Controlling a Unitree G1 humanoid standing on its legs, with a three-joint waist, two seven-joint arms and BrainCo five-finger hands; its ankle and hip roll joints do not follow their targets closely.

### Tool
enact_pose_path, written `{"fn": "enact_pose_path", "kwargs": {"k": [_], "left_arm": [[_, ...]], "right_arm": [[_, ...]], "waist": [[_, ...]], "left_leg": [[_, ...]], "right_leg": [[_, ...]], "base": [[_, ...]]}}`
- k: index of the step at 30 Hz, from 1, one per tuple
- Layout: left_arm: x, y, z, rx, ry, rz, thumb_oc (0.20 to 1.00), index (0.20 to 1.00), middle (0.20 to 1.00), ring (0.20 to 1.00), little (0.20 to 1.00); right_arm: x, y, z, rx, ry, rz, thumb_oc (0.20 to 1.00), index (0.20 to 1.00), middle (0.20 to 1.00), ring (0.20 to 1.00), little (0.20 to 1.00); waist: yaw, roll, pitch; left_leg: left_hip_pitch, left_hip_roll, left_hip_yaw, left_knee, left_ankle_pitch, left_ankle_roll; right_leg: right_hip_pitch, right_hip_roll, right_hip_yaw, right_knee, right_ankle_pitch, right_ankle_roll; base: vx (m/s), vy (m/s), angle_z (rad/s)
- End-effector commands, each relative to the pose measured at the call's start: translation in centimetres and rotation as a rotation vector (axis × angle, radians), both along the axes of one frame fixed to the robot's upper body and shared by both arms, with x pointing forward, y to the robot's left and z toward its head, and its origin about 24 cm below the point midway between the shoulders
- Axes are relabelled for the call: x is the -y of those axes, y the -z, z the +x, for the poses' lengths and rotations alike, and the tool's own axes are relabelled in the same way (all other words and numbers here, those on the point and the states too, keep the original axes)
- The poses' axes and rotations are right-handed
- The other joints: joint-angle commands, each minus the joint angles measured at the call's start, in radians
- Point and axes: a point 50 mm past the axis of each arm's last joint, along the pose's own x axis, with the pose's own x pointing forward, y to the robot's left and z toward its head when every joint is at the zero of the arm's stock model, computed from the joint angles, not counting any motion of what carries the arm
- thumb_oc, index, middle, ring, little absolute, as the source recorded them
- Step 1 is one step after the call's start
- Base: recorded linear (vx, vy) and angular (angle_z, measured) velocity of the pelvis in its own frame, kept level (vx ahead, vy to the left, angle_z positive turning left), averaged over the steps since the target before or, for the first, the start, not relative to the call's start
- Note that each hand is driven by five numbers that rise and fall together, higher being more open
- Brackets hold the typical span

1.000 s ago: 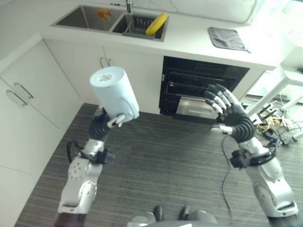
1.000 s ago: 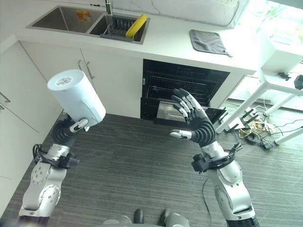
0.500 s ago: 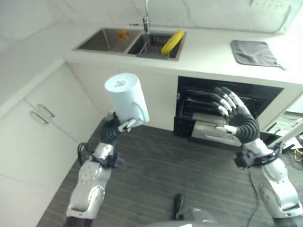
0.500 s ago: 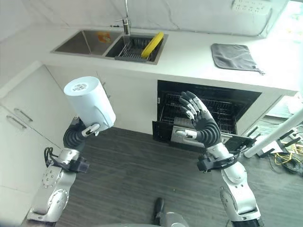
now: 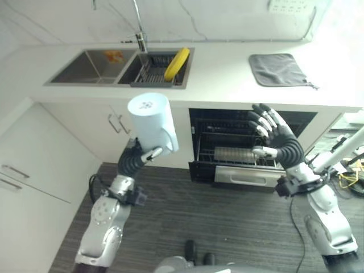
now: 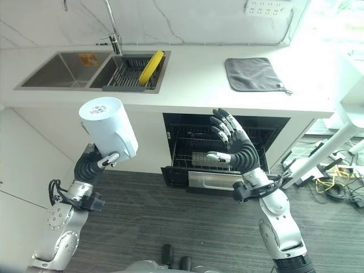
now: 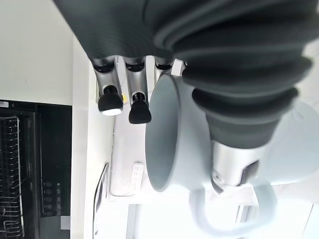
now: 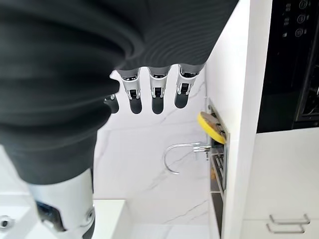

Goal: Place the dishes in the dishwasher.

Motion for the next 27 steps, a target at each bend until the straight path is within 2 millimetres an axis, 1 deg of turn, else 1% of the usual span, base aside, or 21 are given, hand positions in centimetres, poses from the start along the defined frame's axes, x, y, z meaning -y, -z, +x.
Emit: {"fn": "enact_pose_path", "kwargs": {"k": [1,4,5,6,7,9,10,11,12,13,14,15,17,18,19,20,21,22,23,25,27], "left_arm": [[0.4,-3.4,0.7,0.189,0.021,0.022,0.2,0.2,0.2,0.2,0.2],[0.9,-3.8,1.2,0.201,0.026,0.027,0.2,0.2,0.2,0.2,0.2],[1.0,-3.9,1.2,0.203,0.027,0.029,0.2,0.2,0.2,0.2,0.2],[1.0,-3.9,1.3,0.206,0.029,0.031,0.2,0.2,0.2,0.2,0.2],[1.1,-4.1,1.4,0.222,0.03,0.047,0.2,0.2,0.2,0.2,0.2],[1.1,-4.2,1.5,0.224,0.031,0.053,0.2,0.2,0.2,0.2,0.2],[1.1,-4.2,1.6,0.223,0.033,0.053,0.2,0.2,0.2,0.2,0.2],[1.3,-4.4,1.9,0.224,0.042,0.048,0.2,0.2,0.2,0.2,0.2],[1.8,-4.8,2.2,0.232,0.062,0.058,0.2,0.2,0.2,0.2,0.2],[2.0,-4.9,2.2,0.233,0.067,0.063,0.2,0.2,0.2,0.2,0.2],[2.3,-5.0,2.3,0.233,0.07,0.07,0.2,0.2,0.2,0.2,0.2],[2.3,-5.1,2.3,0.231,0.072,0.071,0.2,0.2,0.2,0.2,0.2],[2.2,-5.1,2.2,0.225,0.072,0.069,0.2,0.2,0.2,0.2,0.2],[2.1,-5.2,2.0,0.226,0.073,0.069,0.2,0.2,0.2,0.2,0.2],[2.0,-5.2,1.9,0.229,0.077,0.072,0.2,0.2,0.2,0.2,0.2],[2.1,-5.4,1.8,0.235,0.088,0.076,0.2,0.2,0.2,0.2,0.2],[2.0,-5.4,1.6,0.241,0.092,0.079,0.2,0.2,0.2,0.2,0.2],[2.0,-5.4,1.6,0.241,0.092,0.079,0.2,0.2,0.2,0.2,0.2],[2.0,-5.4,1.5,0.242,0.091,0.076,0.2,0.2,0.2,0.2,0.2],[1.7,-5.1,1.3,0.232,0.087,0.059,0.2,0.2,0.2,0.2,0.2],[1.6,-4.9,1.0,0.227,0.084,0.051,0.2,0.2,0.2,0.2,0.2]], "right_arm": [[0.1,-2.6,-0.5,0.142,-0.003,0.038,1.0,1.0,1.0,1.0,1.0],[0.0,-2.5,-0.5,0.129,0.003,0.058,1.0,1.0,1.0,1.0,1.0],[0.0,-2.5,-0.5,0.128,0.003,0.062,1.0,1.0,1.0,1.0,1.0],[0.0,-2.5,-0.5,0.127,0.003,0.064,1.0,1.0,1.0,1.0,1.0],[-0.1,-2.6,-0.6,0.131,0.0,0.069,1.0,1.0,1.0,1.0,1.0],[-0.3,-2.1,-0.8,0.118,-0.008,0.069,1.0,1.0,1.0,1.0,1.0],[-0.3,-2.0,-0.8,0.113,-0.007,0.066,1.0,1.0,1.0,1.0,1.0],[-0.4,-1.8,-0.8,0.107,-0.008,0.056,1.0,1.0,1.0,1.0,1.0],[-0.3,-1.7,-0.8,0.112,0.003,0.055,1.0,1.0,1.0,1.0,1.0],[-0.3,-1.8,-0.8,0.117,0.005,0.057,1.0,1.0,1.0,1.0,1.0],[-0.4,-2.0,-0.7,0.121,0.006,0.061,1.0,1.0,1.0,1.0,1.0],[-0.5,-2.1,-0.7,0.118,0.006,0.059,1.0,1.0,1.0,1.0,1.0],[-0.5,-2.3,-0.6,0.11,0.003,0.052,1.0,1.0,1.0,1.0,1.0],[-0.5,-2.4,-0.6,0.109,0.004,0.051,1.0,1.0,1.0,1.0,1.0],[-0.4,-2.5,-0.6,0.11,0.004,0.055,1.0,1.0,1.0,1.0,1.0],[-0.3,-2.5,-0.7,0.112,0.008,0.063,1.0,1.0,1.0,1.0,1.0],[-0.2,-2.6,-0.7,0.114,0.013,0.063,1.0,1.0,1.0,1.0,1.0],[-0.2,-2.6,-0.7,0.115,0.013,0.062,1.0,1.0,1.0,1.0,1.0],[-0.2,-2.5,-0.5,0.11,0.024,0.057,1.0,1.0,1.0,1.0,1.0],[-0.2,-2.5,-0.4,0.091,0.022,0.07,1.0,1.0,1.0,1.0,1.0],[-0.3,-2.4,-0.4,0.084,0.02,0.073,1.0,1.0,1.0,1.0,1.0]], "waist": [[0.018,0.003,-0.011],[0.012,0.001,-0.019],[0.013,0.001,-0.019],[0.013,0.0,-0.018],[0.015,-0.004,-0.012],[0.009,-0.009,-0.008],[0.008,-0.01,-0.008],[0.003,-0.011,-0.006],[-0.013,-0.01,-0.002],[-0.016,-0.012,0.0],[-0.023,-0.014,0.002],[-0.025,-0.014,0.001],[-0.021,-0.018,-0.003],[-0.015,-0.022,-0.004],[-0.012,-0.024,-0.005],[-0.006,-0.032,-0.006],[0.003,-0.037,-0.007],[0.003,-0.038,-0.007],[0.013,-0.043,-0.007],[0.015,-0.046,-0.012],[0.009,-0.043,-0.021]], "left_leg": [[0.099,0.009,0.005,0.009,-0.087,-0.072],[0.105,0.013,-0.024,0.0,-0.092,-0.059],[0.103,0.012,-0.028,0.0,-0.09,-0.056],[0.102,0.011,-0.03,0.0,-0.089,-0.053],[0.097,0.006,-0.034,0.0,-0.085,-0.043],[0.096,0.006,-0.046,0.0,-0.081,-0.037],[0.096,0.005,-0.053,0.0,-0.082,-0.035],[0.099,0.007,-0.069,0.002,-0.085,-0.032],[0.111,0.009,-0.106,0.003,-0.102,-0.027],[0.111,0.008,-0.115,0.004,-0.105,-0.026],[0.121,0.01,-0.131,0.006,-0.124,-0.027],[0.126,0.014,-0.139,0.007,-0.133,-0.027],[0.131,0.02,-0.147,0.01,-0.145,-0.031],[0.13,0.028,-0.15,0.015,-0.149,-0.035],[0.125,0.035,-0.152,0.022,-0.153,-0.037],[0.112,0.042,-0.157,0.035,-0.156,-0.04],[0.105,0.049,-0.156,0.04,-0.156,-0.046],[0.104,0.05,-0.157,0.041,-0.156,-0.046],[0.102,0.068,-0.152,0.038,-0.151,-0.059],[0.122,0.101,-0.139,0.018,-0.141,-0.076],[0.132,0.134,-0.116,0.0,-0.133,-0.095]], "right_leg": [[-0.055,-0.143,-0.128,0.014,0.098,0.141],[-0.078,-0.134,-0.131,0.116,0.044,0.132],[-0.088,-0.132,-0.133,0.154,0.036,0.133],[-0.098,-0.133,-0.134,0.179,0.03,0.134],[-0.136,-0.134,-0.149,0.302,0.038,0.149],[-0.176,-0.145,-0.125,0.397,0.047,0.161],[-0.177,-0.154,-0.116,0.391,0.042,0.159],[-0.168,-0.181,-0.09,0.345,0.036,0.153],[-0.159,-0.232,-0.007,0.233,0.064,0.159],[-0.162,-0.257,0.018,0.19,0.112,0.168],[-0.172,-0.29,0.065,0.136,0.167,0.186],[-0.175,-0.299,0.085,0.119,0.183,0.192],[-0.177,-0.322,0.085,0.086,0.211,0.202],[-0.172,-0.327,0.08,0.075,0.211,0.205],[-0.17,-0.325,0.09,0.072,0.206,0.208],[-0.158,-0.325,0.087,0.059,0.191,0.216],[-0.145,-0.328,0.064,0.042,0.188,0.22],[-0.142,-0.329,0.061,0.039,0.188,0.221],[-0.128,-0.322,0.04,0.015,0.185,0.228],[-0.117,-0.297,0.03,-0.007,0.175,0.229],[-0.11,-0.269,0.025,-0.013,0.158,0.212]], "base": [[0.07,0.205,-0.16],[0.07,0.228,-0.14],[0.03,0.155,-0.03],[0.0,0.181,-0.03],[0.0,0.166,-0.06],[0.03,0.137,-0.07],[0.07,0.051,-0.03],[0.12,-0.086,0.03],[0.1,-0.136,0.1],[0.11,-0.236,0.48],[0.07,-0.214,0.7],[0.12,-0.251,0.72],[0.08,-0.208,0.45],[0.04,-0.232,0.45],[0.02,-0.343,0.43],[0.0,-0.375,0.36],[-0.01,-0.309,0.26],[-0.01,-0.358,0.12],[0.02,-0.364,0.15],[0.05,-0.429,0.14],[0.05,-0.355,-0.09]]}}
